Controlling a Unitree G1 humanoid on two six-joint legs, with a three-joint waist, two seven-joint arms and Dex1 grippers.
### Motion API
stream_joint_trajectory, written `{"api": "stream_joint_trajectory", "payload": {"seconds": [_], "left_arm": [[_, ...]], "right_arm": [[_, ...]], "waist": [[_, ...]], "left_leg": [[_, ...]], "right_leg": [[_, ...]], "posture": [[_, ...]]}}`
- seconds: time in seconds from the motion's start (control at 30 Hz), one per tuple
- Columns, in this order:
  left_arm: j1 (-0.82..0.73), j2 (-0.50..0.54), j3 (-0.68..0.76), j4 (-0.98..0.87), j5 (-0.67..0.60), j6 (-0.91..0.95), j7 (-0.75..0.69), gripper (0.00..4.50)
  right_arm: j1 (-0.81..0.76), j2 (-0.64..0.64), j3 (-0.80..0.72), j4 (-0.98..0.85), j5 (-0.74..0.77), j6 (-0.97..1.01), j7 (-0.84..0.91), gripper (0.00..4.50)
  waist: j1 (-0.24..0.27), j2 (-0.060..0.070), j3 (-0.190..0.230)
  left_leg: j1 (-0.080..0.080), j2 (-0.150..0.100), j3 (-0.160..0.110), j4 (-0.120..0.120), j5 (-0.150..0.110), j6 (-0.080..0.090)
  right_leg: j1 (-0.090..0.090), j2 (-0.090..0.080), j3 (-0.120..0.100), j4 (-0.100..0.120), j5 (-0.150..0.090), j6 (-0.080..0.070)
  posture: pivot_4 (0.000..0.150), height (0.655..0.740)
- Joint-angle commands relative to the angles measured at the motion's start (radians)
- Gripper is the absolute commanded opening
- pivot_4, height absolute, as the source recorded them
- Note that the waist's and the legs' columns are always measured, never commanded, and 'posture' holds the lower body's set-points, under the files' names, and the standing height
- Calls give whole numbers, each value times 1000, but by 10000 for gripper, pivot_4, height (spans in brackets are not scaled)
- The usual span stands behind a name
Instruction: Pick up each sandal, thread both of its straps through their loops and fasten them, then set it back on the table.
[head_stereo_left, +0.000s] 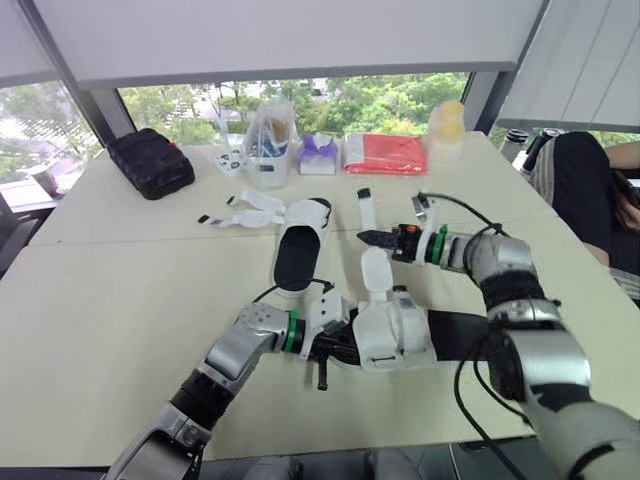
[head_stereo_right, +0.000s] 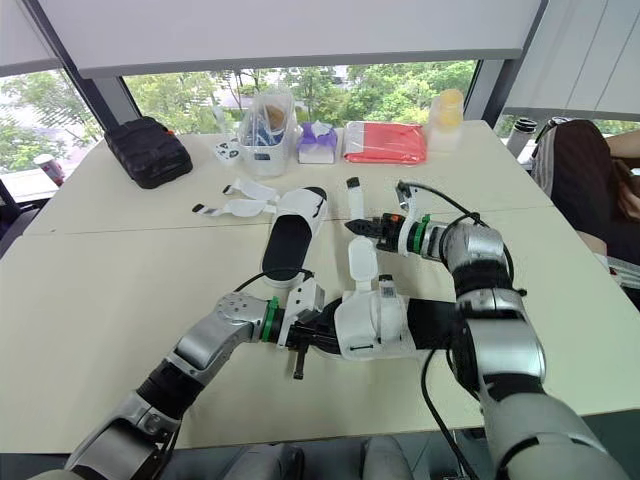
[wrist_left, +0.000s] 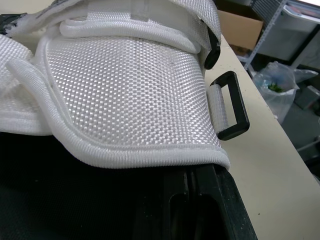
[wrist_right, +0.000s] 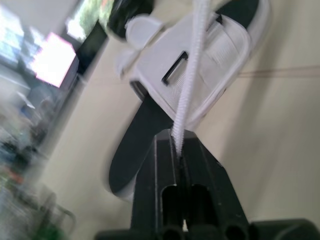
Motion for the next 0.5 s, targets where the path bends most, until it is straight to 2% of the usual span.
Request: {"api": "stream_joint_trajectory", "payload": {"seconds": [0.03,0.13,0.27,0.4,0.5], "left_arm": [[18,17,-15,45,44,39,32,0],[21,24,-7,42,34,49,28,0],[30,26,20,42,7,67,23,0],[40,27,57,49,-30,108,22,0],[45,37,49,46,-26,107,19,0]], "right_arm": [[99,-29,35,-226,-65,-382,95,364],[187,-47,24,-311,-90,-653,127,364],[231,-73,43,-341,-123,-843,168,364],[220,-113,63,-302,-200,-1269,191,364],[200,-140,90,-230,-208,-1494,211,364]], "waist": [[-5,0,0],[-9,0,0],[-18,0,0],[-24,0,0],[-24,0,0]], "left_leg": [[0,0,0,0,1,-2],[2,0,1,0,3,-5],[3,1,0,0,1,-1],[4,2,0,-1,1,-2],[4,2,0,-1,1,-2]], "right_leg": [[0,0,0,0,0,0],[1,0,0,0,0,1],[3,1,0,0,0,1],[2,1,0,0,0,0],[2,2,0,0,0,0]], "posture": [[1500,7400],[1500,7400],[1500,7400],[1500,7400],[1500,7400]]}}
